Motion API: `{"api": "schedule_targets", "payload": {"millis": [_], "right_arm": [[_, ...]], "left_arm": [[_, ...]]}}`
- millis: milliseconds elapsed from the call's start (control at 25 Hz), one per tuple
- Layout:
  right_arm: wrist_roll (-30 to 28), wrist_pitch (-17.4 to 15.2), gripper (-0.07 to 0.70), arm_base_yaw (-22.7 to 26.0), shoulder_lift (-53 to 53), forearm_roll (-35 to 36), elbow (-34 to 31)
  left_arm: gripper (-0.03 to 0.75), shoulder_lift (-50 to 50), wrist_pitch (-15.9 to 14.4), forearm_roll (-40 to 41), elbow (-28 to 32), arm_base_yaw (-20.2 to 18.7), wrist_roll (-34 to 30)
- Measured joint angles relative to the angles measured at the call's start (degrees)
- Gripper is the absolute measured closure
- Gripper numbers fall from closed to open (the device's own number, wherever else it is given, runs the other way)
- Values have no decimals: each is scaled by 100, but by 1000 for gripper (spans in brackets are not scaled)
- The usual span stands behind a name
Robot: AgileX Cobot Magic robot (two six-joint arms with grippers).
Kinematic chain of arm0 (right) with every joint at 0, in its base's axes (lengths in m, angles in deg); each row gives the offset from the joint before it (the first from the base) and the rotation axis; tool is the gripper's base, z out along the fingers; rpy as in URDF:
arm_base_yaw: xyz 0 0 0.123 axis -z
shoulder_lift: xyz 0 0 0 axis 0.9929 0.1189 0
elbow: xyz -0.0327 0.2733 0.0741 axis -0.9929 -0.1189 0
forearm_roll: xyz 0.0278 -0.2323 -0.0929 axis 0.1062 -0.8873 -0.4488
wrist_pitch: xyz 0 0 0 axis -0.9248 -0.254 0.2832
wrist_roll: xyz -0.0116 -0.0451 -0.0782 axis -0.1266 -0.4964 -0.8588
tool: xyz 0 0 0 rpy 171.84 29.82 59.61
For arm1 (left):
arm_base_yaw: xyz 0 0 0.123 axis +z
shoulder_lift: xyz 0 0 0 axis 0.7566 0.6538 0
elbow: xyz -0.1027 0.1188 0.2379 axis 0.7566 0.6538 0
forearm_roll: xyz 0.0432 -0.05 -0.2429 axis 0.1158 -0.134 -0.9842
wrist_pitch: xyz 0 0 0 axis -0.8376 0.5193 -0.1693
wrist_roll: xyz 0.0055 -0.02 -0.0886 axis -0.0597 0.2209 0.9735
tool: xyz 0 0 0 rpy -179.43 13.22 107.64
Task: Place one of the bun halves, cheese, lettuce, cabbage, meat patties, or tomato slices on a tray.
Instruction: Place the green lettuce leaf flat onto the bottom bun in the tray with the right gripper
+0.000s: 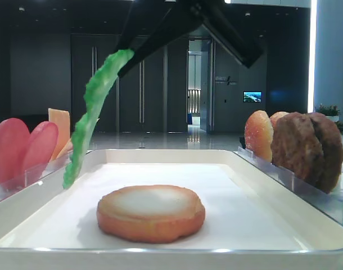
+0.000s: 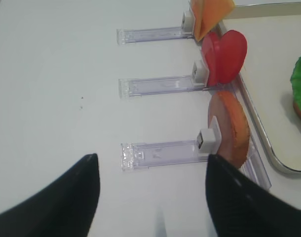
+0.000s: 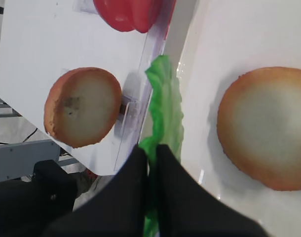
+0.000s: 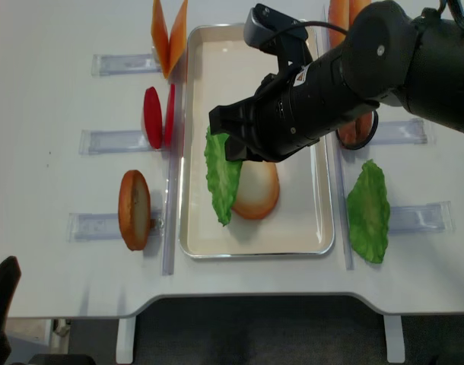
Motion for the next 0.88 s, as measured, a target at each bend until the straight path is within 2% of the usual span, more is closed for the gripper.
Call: {"api": "schedule_targets", "payload": {"millis": [280, 720, 880], "right_arm": [[-311, 39, 617, 233, 209, 185, 0], [-399, 64, 618, 270, 436, 174, 0], [-366, 64, 618, 270, 436, -50, 0]], "left_arm": [[199, 0, 0, 0, 0, -4, 0], [199, 0, 0, 0, 0, -4, 0], [199, 0, 0, 0, 0, -4, 0]]}}
